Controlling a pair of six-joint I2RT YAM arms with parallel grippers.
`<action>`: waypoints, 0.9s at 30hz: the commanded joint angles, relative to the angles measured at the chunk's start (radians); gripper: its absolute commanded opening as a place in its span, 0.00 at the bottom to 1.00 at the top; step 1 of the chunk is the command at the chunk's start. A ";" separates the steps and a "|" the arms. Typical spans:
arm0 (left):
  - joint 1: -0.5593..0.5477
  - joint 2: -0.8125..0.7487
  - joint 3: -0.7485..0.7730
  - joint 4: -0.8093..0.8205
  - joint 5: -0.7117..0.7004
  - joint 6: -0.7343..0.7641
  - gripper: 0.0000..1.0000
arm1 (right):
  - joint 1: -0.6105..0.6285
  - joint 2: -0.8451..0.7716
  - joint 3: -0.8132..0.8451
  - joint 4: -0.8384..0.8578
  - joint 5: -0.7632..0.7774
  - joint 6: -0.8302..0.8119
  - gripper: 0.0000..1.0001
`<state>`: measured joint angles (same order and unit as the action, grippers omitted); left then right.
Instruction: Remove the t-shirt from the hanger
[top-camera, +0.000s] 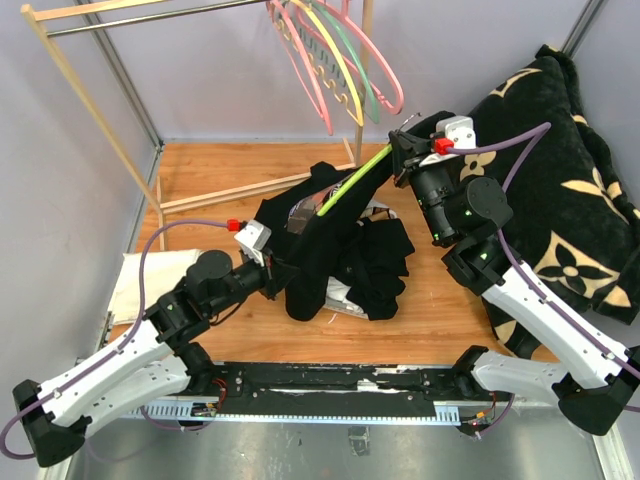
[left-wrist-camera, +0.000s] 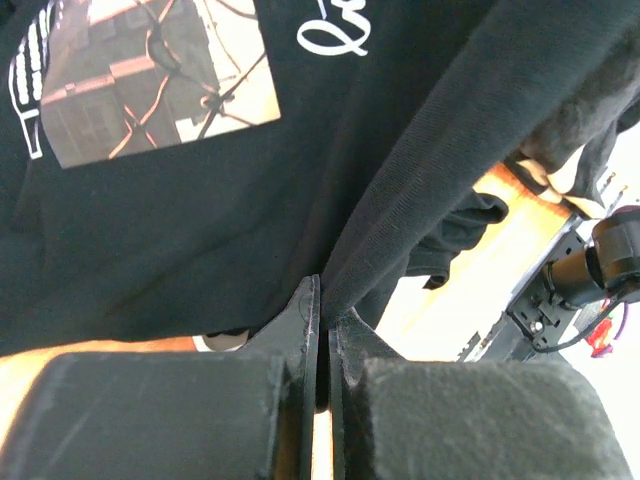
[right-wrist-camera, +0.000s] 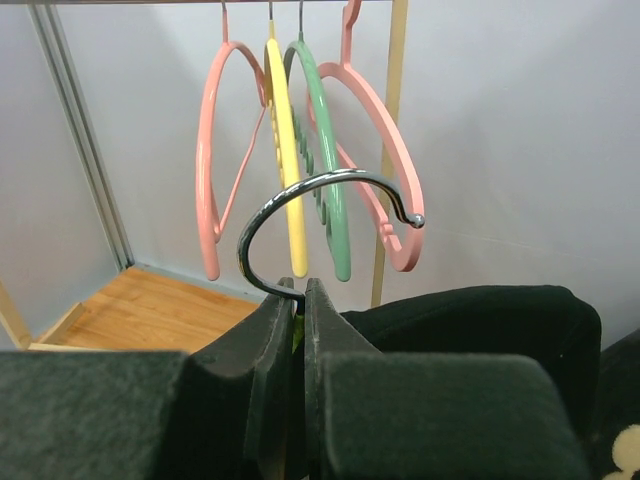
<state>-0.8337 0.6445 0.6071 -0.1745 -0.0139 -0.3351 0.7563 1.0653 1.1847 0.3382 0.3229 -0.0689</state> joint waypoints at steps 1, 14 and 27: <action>-0.007 0.050 -0.029 0.001 0.021 -0.043 0.00 | -0.017 -0.022 0.050 0.142 0.056 -0.002 0.01; -0.007 0.005 0.001 0.136 -0.014 0.000 0.42 | -0.016 -0.020 0.059 0.109 0.018 -0.010 0.01; -0.007 0.048 0.085 0.311 0.047 0.097 0.55 | -0.016 -0.030 0.037 0.088 0.008 0.003 0.01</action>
<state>-0.8341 0.6552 0.6643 0.0757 0.0051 -0.2710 0.7536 1.0653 1.1885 0.3508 0.3393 -0.0677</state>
